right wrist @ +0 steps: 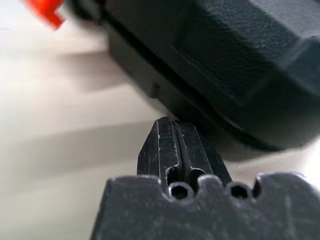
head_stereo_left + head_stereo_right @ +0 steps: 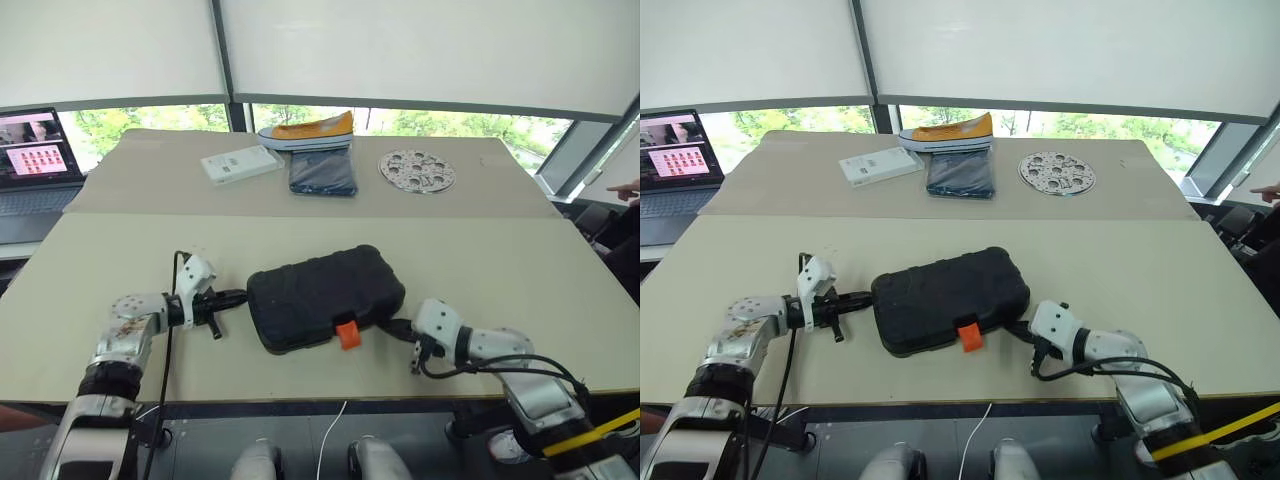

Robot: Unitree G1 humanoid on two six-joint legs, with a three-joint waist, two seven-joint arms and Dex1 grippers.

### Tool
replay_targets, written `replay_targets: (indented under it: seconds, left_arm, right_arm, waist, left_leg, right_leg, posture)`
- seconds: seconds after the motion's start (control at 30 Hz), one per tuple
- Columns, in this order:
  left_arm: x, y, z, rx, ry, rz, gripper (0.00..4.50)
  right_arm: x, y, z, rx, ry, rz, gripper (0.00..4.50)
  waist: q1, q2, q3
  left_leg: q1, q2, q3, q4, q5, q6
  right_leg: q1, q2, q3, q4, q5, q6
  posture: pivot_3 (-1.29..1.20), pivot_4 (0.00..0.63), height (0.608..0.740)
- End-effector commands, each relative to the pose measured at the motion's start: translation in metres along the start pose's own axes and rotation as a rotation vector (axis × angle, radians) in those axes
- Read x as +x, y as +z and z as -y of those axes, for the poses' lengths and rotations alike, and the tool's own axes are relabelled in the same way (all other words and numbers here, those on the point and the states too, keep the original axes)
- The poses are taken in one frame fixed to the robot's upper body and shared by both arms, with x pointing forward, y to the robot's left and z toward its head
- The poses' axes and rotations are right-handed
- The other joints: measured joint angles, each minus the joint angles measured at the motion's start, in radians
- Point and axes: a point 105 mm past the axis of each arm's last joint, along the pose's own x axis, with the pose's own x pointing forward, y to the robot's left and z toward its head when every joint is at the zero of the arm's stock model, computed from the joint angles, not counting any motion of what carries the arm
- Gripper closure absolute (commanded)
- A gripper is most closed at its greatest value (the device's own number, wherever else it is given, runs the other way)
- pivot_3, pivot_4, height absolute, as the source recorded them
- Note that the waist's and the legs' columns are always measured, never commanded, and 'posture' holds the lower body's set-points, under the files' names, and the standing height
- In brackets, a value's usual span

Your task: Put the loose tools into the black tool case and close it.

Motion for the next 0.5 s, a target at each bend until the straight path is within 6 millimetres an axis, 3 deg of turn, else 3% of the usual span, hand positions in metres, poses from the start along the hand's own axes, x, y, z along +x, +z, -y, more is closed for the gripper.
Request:
replay_targets:
  seconds: [0.03,0.13,0.23,0.3,0.43,0.5]
  left_arm:
    - [-0.017,0.049,-0.007,0.064,0.065,0.230,4.42]
    - [-0.028,0.066,-0.004,0.053,0.034,0.262,4.42]
    - [-0.022,0.077,0.014,0.073,-0.084,0.228,4.42]
    - [-0.005,0.093,0.026,0.123,-0.137,0.264,4.42]
    - [0.063,0.106,0.074,0.274,-0.345,0.217,4.42]
    - [0.090,0.106,0.079,0.329,-0.350,0.169,4.42]
  right_arm:
    - [-0.001,0.009,0.020,-0.038,-0.061,0.042,4.50]
    - [-0.003,0.004,0.028,-0.056,-0.073,0.027,4.50]
    - [-0.010,0.005,0.030,-0.027,-0.085,0.060,4.50]
    - [-0.017,0.007,0.023,0.009,-0.056,0.094,4.50]
    - [-0.033,0.020,0.008,0.103,-0.058,0.177,4.50]
    - [-0.035,0.033,-0.002,0.118,-0.043,0.235,4.50]
  waist:
    - [0.006,0.000,0.000]
    - [0.005,0.000,0.000]
    - [0.004,0.000,0.000]
    - [0.010,0.000,0.000]
    - [0.030,0.000,0.000]
    - [0.036,0.000,0.000]
  left_leg:
    - [-0.001,0.000,0.000,0.000,0.000,0.000]
    - [-0.001,0.000,-0.001,0.001,0.000,0.000]
    - [0.000,0.000,-0.001,0.001,0.000,0.000]
    - [-0.001,-0.001,-0.001,0.000,0.000,0.000]
    - [-0.001,-0.003,-0.002,0.001,0.000,0.000]
    - [-0.002,-0.004,-0.002,0.002,0.000,0.000]
  right_leg:
    - [0.000,0.000,-0.001,0.000,0.000,0.000]
    - [0.000,0.000,-0.001,0.000,0.000,0.000]
    - [0.001,0.000,-0.001,0.000,0.000,0.000]
    - [0.001,-0.001,-0.001,-0.001,0.000,0.001]
    - [0.004,0.000,0.000,-0.002,0.000,0.002]
    - [0.004,0.000,0.001,-0.003,0.000,0.003]
  posture:
    - [0.00,0.150,0.740]
    - [0.00,0.150,0.740]
    - [0.00,0.150,0.740]
    - [0.00,0.150,0.740]
    - [0.00,0.150,0.740]
    - [0.00,0.150,0.740]
